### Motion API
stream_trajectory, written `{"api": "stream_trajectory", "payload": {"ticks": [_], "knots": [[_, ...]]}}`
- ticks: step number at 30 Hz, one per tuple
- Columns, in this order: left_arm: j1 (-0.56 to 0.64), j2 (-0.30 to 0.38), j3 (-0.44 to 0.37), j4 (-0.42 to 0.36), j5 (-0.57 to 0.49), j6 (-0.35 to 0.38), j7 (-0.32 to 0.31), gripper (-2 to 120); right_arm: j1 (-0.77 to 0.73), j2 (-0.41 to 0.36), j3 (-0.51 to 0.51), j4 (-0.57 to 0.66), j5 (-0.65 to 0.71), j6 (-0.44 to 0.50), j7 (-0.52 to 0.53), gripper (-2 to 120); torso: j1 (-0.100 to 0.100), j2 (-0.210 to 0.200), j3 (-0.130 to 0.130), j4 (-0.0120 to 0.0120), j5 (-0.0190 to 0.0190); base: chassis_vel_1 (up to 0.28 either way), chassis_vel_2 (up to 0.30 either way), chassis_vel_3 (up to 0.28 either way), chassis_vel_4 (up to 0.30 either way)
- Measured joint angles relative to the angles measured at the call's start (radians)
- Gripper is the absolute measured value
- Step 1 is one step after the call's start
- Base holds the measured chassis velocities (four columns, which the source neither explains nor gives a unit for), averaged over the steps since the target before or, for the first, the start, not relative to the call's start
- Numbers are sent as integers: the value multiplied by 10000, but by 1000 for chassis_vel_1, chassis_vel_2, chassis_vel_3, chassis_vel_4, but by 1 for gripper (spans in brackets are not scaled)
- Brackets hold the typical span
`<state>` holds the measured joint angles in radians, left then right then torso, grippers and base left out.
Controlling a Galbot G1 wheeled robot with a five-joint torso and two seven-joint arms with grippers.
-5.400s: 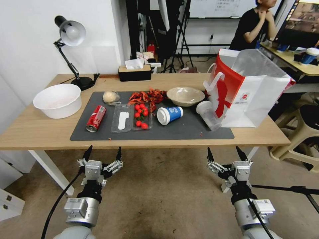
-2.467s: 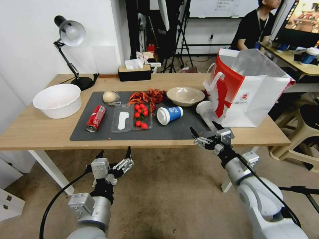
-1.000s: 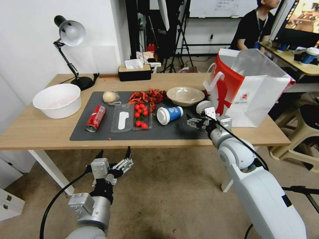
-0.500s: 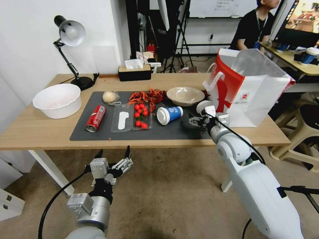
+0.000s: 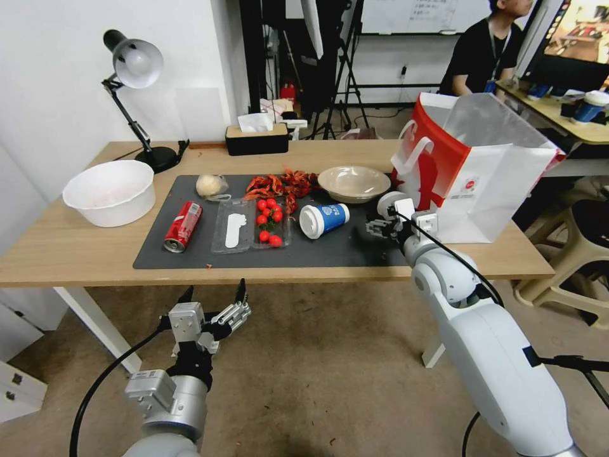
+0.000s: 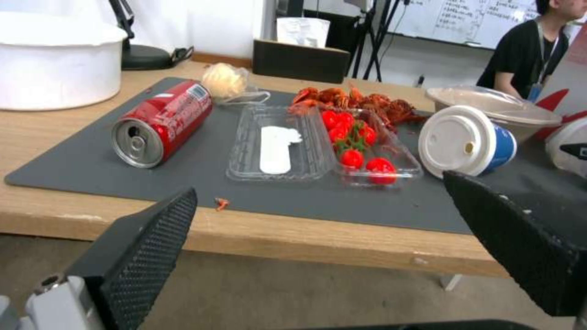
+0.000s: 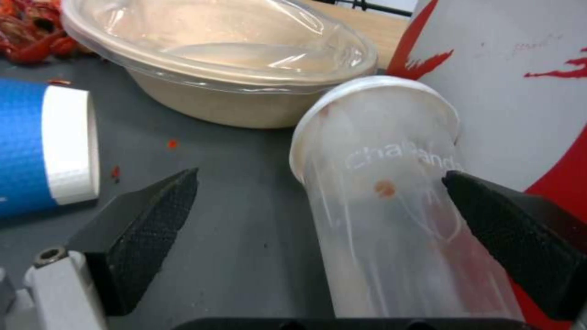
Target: Pick up the trash from the table and place it into the takeout bag.
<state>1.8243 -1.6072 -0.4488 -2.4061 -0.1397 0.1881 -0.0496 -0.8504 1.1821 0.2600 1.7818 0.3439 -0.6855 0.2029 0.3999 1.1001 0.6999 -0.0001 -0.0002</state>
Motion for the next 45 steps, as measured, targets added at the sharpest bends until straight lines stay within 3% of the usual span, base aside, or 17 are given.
{"api": "stream_trajectory", "payload": {"ticks": [29,32,41,45], "knots": [[5,-2,-44,3,-15,-24,-8,100,66,140,-120,-206,38,-161,256,99,0,0,0,1,2,0,0,0,0],[4,13,-44,10,-16,-29,-11,100,55,151,-127,-178,59,-231,278,86,0,-2,0,1,2,0,0,0,0],[4,18,-47,10,-22,-43,-28,100,23,194,-139,-121,74,-280,323,67,-1,-2,1,1,2,0,0,0,0],[-22,8,-33,41,-22,-80,-38,100,8,198,-157,-106,60,-279,335,51,0,-1,1,0,2,0,0,0,0]]}}
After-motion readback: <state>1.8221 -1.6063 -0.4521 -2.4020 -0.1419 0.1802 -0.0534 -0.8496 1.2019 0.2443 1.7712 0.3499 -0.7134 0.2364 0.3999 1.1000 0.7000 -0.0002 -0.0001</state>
